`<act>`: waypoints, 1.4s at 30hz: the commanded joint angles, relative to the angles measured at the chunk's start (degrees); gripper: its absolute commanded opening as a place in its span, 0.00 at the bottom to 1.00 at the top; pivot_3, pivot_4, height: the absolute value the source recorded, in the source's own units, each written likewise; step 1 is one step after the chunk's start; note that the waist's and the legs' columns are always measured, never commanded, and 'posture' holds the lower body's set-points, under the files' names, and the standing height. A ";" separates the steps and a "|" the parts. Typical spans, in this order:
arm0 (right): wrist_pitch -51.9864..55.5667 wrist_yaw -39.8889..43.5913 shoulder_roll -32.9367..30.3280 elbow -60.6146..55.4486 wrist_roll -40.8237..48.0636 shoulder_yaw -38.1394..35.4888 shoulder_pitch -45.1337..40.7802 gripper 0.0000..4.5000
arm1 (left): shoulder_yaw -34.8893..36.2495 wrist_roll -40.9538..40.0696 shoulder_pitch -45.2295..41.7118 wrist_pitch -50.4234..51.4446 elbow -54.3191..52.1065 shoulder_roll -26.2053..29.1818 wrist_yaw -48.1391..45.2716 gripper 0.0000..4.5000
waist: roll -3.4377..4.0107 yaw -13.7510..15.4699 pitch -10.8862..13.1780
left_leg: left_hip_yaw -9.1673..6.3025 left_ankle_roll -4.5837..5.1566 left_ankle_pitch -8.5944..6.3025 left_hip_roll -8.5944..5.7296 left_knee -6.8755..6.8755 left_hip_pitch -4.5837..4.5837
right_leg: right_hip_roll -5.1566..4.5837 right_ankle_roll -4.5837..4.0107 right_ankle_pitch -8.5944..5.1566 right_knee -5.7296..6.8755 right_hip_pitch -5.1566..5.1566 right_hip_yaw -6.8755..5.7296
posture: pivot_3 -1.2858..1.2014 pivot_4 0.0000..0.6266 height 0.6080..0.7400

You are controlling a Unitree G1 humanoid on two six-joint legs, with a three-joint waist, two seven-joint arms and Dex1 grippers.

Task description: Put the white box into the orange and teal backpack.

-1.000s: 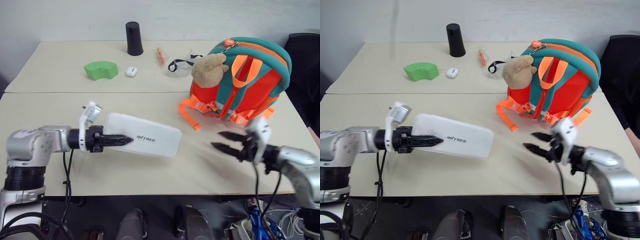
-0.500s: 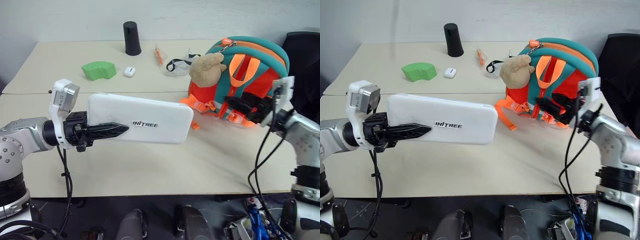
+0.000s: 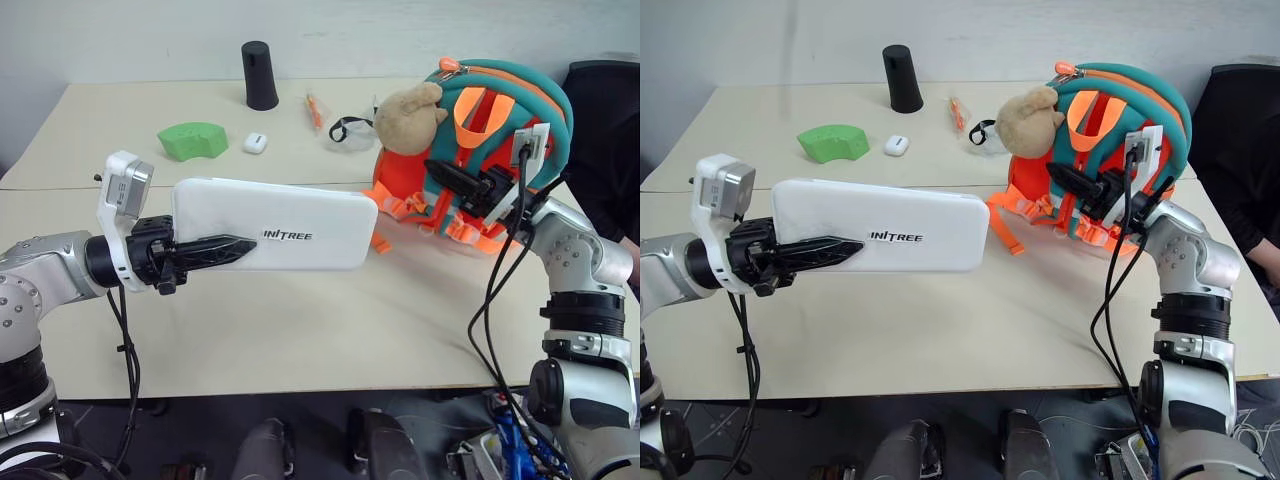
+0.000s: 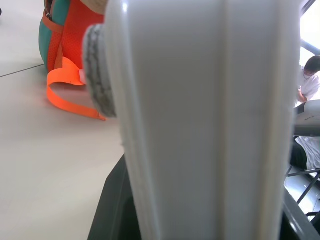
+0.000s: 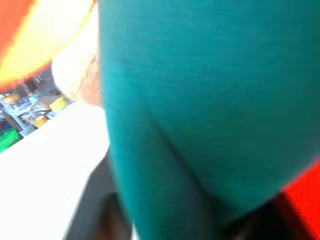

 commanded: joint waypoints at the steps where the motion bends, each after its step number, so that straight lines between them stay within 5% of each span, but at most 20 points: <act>1: 2.36 3.31 -2.51 -6.35 4.20 -1.79 0.78 0.08 | 2.63 -1.53 -0.76 -2.51 0.47 1.66 0.06 0.30 | 0.00 0.00 0.00 | 0.00 0.00 0.00 0.00 0.00 0.00 | 0.00 0.00 0.00 0.00 0.00 0.00 | 0.52 0.24 1.00; 2: 4.14 4.85 -3.49 -8.65 5.93 -1.95 1.39 0.01 | 2.60 -1.06 -1.27 -3.02 1.59 2.15 -0.16 0.30 | 0.01 0.01 0.01 | 0.00 0.00 0.00 -0.01 0.00 0.00 | 0.00 0.00 0.00 0.00 -0.01 0.00 | 0.52 0.24 1.00; 10: 17.46 15.95 -14.61 -28.57 21.01 -2.98 9.95 0.00 | 1.72 2.18 -6.27 -8.26 11.03 5.99 -2.90 0.30 | 0.01 0.36 0.03 | -0.02 -0.01 -0.02 -0.01 -0.06 -0.04 | 0.01 0.00 0.00 -0.08 -0.05 -0.04 | 0.52 0.24 1.00; 20: 26.18 11.78 -22.56 -41.31 42.73 -8.84 14.96 0.00 | -4.63 6.54 -10.94 -13.05 14.22 6.17 -8.29 0.30 | -0.07 0.43 0.07 | -0.02 0.00 -0.04 0.01 -0.09 -0.06 | -0.02 0.01 0.00 -0.37 -0.06 -0.05 | 0.52 0.24 1.00; 28: 22.57 12.60 -23.54 -46.53 37.62 -7.15 25.68 0.00 | -9.65 7.56 -12.03 -15.88 12.87 4.32 -13.71 0.30 | -0.14 1.38 0.11 | 0.03 0.02 -0.04 -0.03 -0.02 -0.06 | 0.00 0.04 0.02 -0.36 -0.06 -0.01 | 0.52 0.24 1.00; 42: 19.12 11.83 -23.07 -44.78 34.10 -4.49 28.21 0.00 | -19.14 19.53 -17.96 -27.16 14.98 5.88 -25.85 0.30 | -0.16 1.62 0.12 | 0.02 0.06 -0.03 -0.06 0.00 -0.06 | 0.12 0.05 0.03 -0.37 -0.04 -0.08 | 0.52 0.24 1.00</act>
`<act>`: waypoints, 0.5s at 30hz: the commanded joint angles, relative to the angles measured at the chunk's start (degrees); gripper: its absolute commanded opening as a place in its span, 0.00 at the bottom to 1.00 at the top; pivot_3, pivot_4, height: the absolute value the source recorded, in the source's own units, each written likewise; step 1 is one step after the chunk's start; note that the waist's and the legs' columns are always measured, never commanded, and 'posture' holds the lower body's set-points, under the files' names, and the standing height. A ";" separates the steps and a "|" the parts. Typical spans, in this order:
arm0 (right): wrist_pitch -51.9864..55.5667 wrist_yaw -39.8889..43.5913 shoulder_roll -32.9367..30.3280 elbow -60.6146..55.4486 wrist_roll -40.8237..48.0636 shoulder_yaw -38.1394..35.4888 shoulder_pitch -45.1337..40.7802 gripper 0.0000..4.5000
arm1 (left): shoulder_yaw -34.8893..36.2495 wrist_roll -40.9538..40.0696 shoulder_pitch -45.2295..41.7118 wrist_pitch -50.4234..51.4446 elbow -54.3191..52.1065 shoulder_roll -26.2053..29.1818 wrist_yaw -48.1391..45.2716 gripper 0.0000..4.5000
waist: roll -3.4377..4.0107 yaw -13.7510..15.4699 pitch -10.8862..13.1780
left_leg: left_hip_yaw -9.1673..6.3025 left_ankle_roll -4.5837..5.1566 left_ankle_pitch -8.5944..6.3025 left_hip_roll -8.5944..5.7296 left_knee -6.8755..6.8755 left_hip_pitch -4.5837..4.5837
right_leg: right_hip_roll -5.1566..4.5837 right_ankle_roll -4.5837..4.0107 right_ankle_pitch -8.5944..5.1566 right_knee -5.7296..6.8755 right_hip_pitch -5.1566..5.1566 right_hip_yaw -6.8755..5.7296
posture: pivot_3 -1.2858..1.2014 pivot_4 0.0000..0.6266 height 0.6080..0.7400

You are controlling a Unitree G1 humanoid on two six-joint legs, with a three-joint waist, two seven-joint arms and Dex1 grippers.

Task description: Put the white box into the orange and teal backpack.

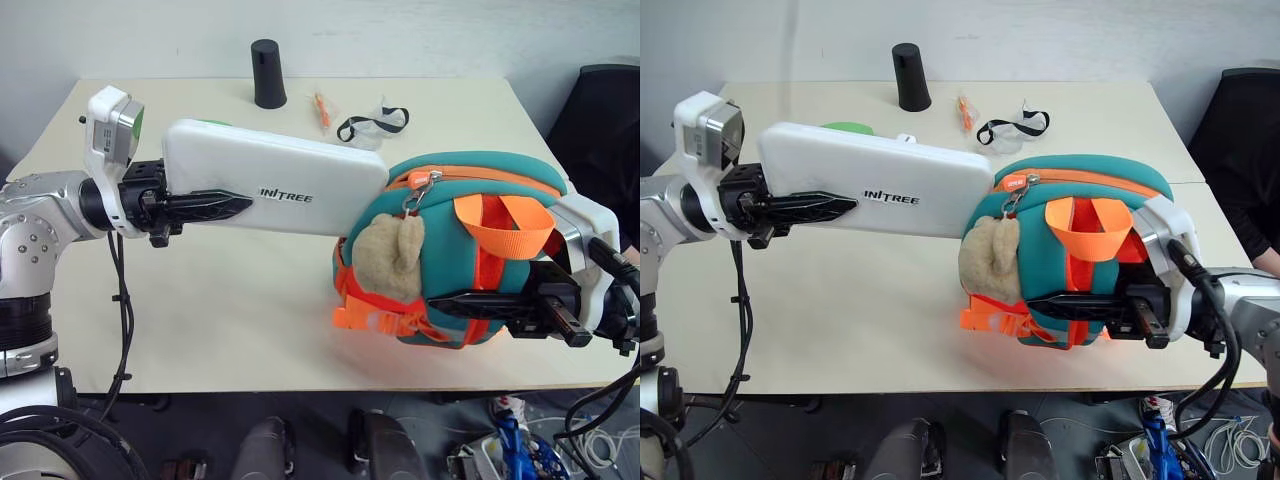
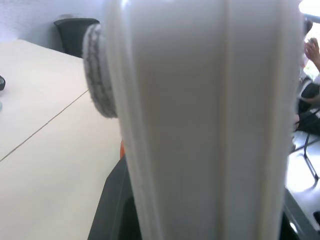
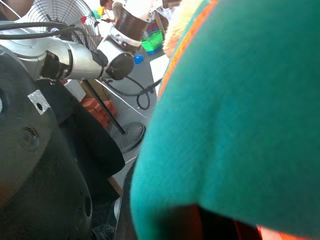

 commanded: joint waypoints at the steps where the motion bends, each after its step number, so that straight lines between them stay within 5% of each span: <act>1: -1.05 0.01 -0.60 -0.65 0.29 -0.11 -0.23 0.00 | -4.61 4.69 -2.48 -5.35 -1.56 0.31 -4.71 0.30 | 0.00 0.05 0.00 | 0.00 0.01 0.00 -0.02 0.00 0.01 | 0.03 0.01 0.00 0.01 0.01 -0.02 | 0.52 0.24 1.00; 8: -2.14 -0.19 0.13 0.14 -1.54 2.28 -1.54 0.00 | -13.63 13.78 -7.19 -13.26 -0.03 -5.24 -7.05 0.30 | -0.02 0.49 -0.01 | -0.01 0.10 0.00 -0.05 0.06 -0.01 | 0.05 0.05 0.03 -0.01 0.05 -0.01 | 0.52 0.24 1.00; 15: -3.33 -0.61 1.15 -0.96 -2.14 3.63 -1.16 0.00 | -17.62 19.23 -9.80 -15.88 1.58 -17.37 0.58 0.30 | -0.04 0.97 0.00 | 0.02 0.14 0.00 -0.05 0.09 -0.01 | 0.07 0.08 0.04 0.00 0.05 -0.02 | 0.52 0.24 1.00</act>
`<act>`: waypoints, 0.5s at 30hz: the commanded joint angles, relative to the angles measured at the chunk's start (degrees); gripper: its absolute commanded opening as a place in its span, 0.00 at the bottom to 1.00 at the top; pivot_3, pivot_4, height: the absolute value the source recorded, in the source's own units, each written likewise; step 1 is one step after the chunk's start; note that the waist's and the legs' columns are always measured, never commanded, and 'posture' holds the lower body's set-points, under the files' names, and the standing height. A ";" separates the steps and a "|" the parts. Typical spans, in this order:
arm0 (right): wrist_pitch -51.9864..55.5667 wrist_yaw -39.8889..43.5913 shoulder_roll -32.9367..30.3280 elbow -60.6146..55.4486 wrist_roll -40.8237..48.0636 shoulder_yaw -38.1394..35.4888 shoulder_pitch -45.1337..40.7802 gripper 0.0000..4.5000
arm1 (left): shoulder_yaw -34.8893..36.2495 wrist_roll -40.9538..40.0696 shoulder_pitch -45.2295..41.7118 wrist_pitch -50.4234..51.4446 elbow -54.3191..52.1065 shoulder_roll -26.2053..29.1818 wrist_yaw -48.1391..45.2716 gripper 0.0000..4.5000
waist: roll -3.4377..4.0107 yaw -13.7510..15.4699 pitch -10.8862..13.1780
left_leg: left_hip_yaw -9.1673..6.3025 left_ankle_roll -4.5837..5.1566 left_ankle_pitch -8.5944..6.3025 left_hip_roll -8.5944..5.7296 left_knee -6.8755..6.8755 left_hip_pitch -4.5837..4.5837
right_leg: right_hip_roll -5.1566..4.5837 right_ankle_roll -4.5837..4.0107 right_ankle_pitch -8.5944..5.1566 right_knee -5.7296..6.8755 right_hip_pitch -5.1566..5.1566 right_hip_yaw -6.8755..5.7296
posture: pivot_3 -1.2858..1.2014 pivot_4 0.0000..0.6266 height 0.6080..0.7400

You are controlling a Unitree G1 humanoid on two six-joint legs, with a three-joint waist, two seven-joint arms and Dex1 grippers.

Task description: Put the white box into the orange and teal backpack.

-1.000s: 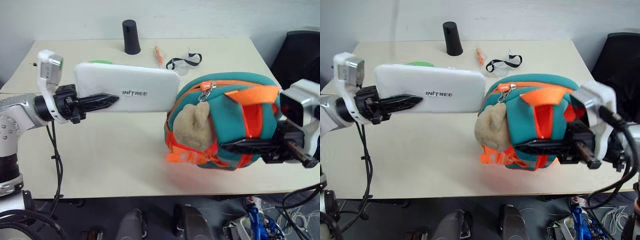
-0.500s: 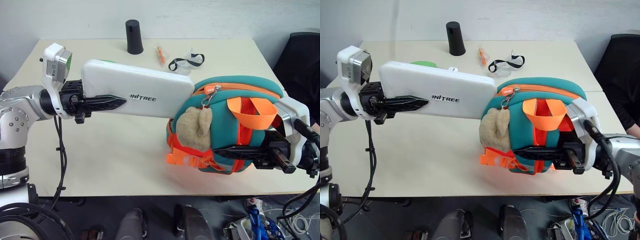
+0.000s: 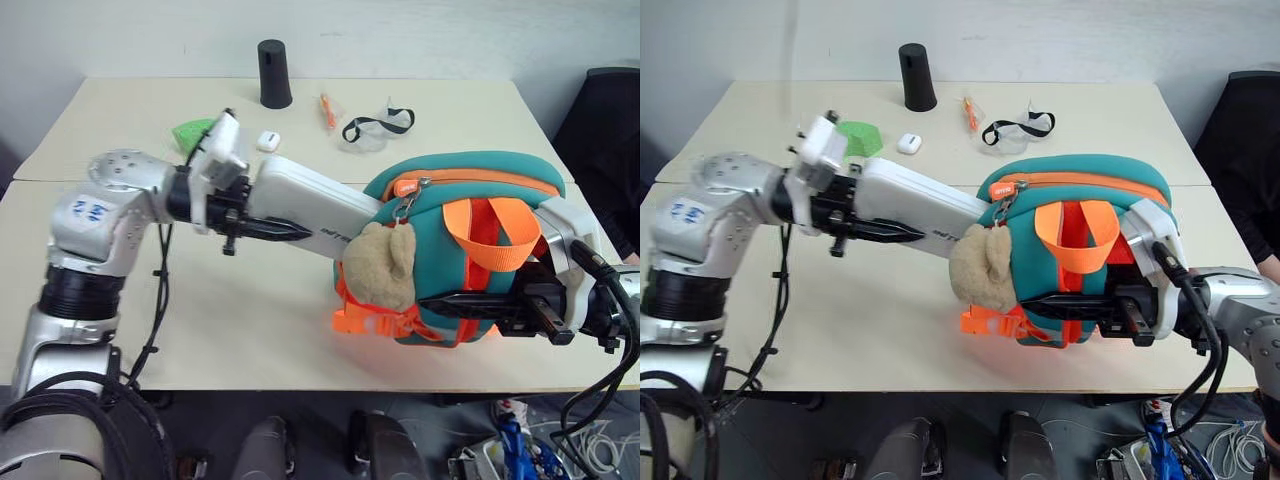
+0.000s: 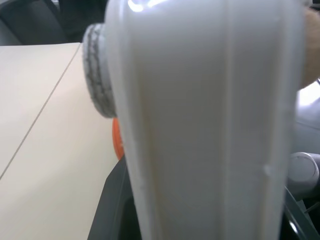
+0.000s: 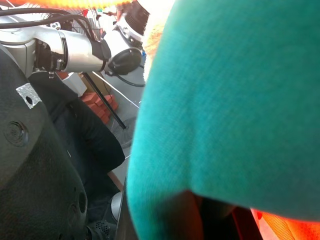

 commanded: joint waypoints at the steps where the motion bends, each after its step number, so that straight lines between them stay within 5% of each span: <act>1: -1.42 -0.59 0.73 -1.62 0.21 0.25 0.18 0.00 | -0.98 1.26 -1.75 -0.65 -1.35 -4.76 4.04 0.30 | -0.01 0.09 0.01 | -0.01 0.00 0.00 0.00 0.02 -0.01 | 0.00 0.00 0.00 0.01 0.00 0.00 | 0.52 0.24 1.00; 10: -2.50 -1.39 1.05 -2.00 0.12 1.20 0.31 0.00 | -6.29 7.12 0.03 2.05 -2.41 -16.25 15.05 0.30 | -0.02 0.36 0.01 | -0.03 0.03 0.02 0.00 0.04 -0.01 | -0.03 0.04 0.02 0.02 0.00 0.01 | 0.52 0.24 1.00; 11: -2.55 -1.50 1.08 -2.01 0.08 1.28 0.30 0.00 | -6.20 7.02 0.26 2.27 -2.53 -16.44 14.99 0.46 | -0.02 0.36 0.01 | -0.04 0.04 0.02 0.00 0.04 -0.01 | -0.03 0.04 0.02 0.02 0.01 0.01 | 0.52 0.24 1.00; 15: -2.81 -2.23 1.40 -2.05 -0.08 1.20 0.73 0.00 | -3.65 4.46 1.30 4.90 -4.92 -13.96 12.83 0.70 | -0.02 0.20 0.01 | -0.04 0.03 0.03 0.01 0.04 0.00 | -0.06 0.03 0.02 0.02 0.01 0.01 | 0.52 0.24 1.00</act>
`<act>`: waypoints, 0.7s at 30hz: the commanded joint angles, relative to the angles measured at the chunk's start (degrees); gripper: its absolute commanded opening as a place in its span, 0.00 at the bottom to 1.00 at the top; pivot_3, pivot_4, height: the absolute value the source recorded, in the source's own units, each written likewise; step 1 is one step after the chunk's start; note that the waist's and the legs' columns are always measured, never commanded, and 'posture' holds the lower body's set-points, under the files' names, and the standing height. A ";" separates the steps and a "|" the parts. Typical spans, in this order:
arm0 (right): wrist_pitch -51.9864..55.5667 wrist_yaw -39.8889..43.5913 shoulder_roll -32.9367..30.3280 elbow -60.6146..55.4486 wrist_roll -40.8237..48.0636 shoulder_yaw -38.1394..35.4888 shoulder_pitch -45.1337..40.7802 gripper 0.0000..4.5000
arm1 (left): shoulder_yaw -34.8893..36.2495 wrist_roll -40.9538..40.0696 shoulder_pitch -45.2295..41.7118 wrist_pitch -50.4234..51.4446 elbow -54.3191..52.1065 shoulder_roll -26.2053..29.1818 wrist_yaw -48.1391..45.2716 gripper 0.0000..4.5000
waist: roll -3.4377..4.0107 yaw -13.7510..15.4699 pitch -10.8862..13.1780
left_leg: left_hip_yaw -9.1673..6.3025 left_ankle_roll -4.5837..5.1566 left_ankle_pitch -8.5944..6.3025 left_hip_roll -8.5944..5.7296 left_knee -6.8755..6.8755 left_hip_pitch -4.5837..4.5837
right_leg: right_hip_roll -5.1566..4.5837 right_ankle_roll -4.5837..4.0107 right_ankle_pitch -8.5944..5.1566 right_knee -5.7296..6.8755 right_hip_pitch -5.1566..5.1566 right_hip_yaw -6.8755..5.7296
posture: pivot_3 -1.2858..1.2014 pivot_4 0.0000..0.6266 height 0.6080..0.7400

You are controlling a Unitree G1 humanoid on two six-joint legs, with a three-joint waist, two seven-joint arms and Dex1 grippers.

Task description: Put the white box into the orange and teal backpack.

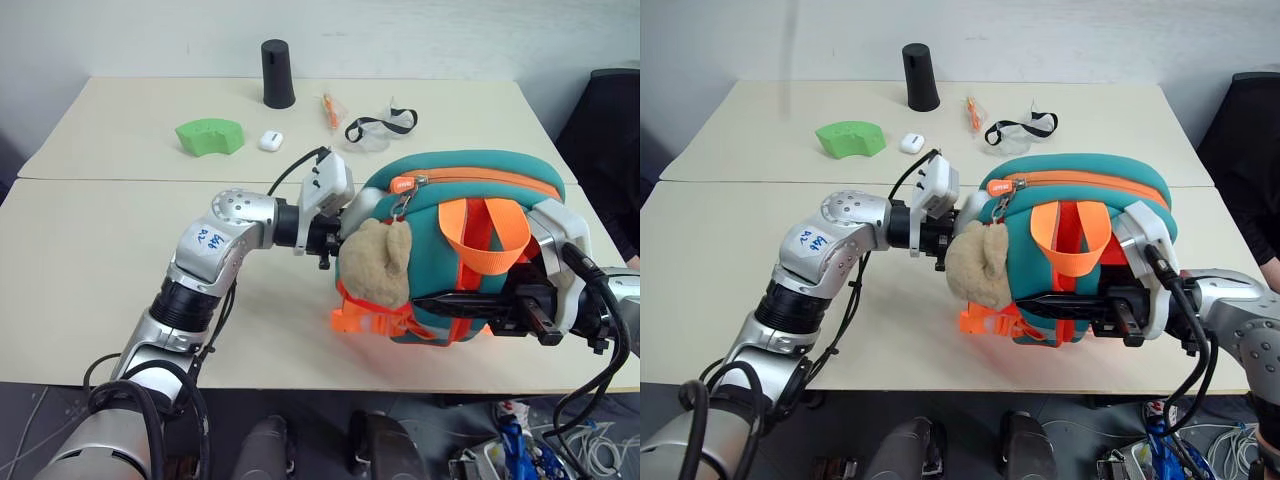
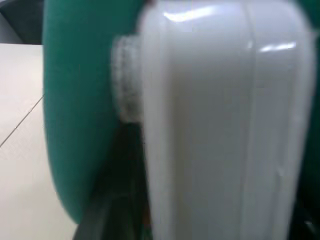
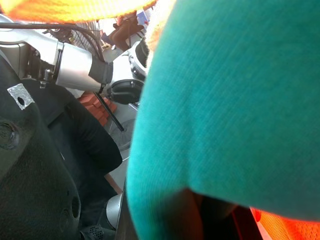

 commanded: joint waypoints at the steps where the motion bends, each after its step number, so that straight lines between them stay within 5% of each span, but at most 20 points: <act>1: -1.19 -0.79 0.76 -1.66 -0.06 0.09 0.55 0.00 | 2.89 -3.03 1.04 1.76 -5.03 2.71 -2.26 0.76 | 0.00 -0.12 0.00 | 0.00 -0.01 0.00 0.01 0.00 0.00 | -0.03 0.00 0.00 0.00 0.00 0.00 | 0.52 0.24 1.00; 5: -1.85 -2.02 1.81 -1.49 -1.08 0.33 0.91 0.00 | 7.29 -7.03 3.27 3.86 -10.05 8.00 -5.06 0.99 | 0.00 -0.33 0.00 | 0.00 -0.02 0.01 0.04 0.00 0.00 | -0.06 -0.01 0.00 0.00 0.00 0.00 | 0.52 0.24 1.00; 13: -4.22 -4.05 3.49 -1.32 -5.01 2.57 1.43 0.00 | 19.51 -25.74 2.74 19.11 -16.23 16.07 -7.18 0.99 | 0.00 -0.53 0.00 | -0.06 -0.03 0.01 0.02 0.00 0.03 | -0.10 -0.01 0.00 0.00 0.07 0.02 | 0.52 0.24 1.00; 21: -4.10 -5.08 4.22 -0.51 -5.54 4.50 -0.66 0.00 | 16.03 -30.48 2.08 24.45 -21.81 15.23 -1.78 0.99 | 0.00 -0.66 0.00 | -0.07 -0.05 0.01 0.01 0.00 0.23 | -0.05 -0.01 -0.01 0.00 0.25 0.04 | 0.52 0.24 1.00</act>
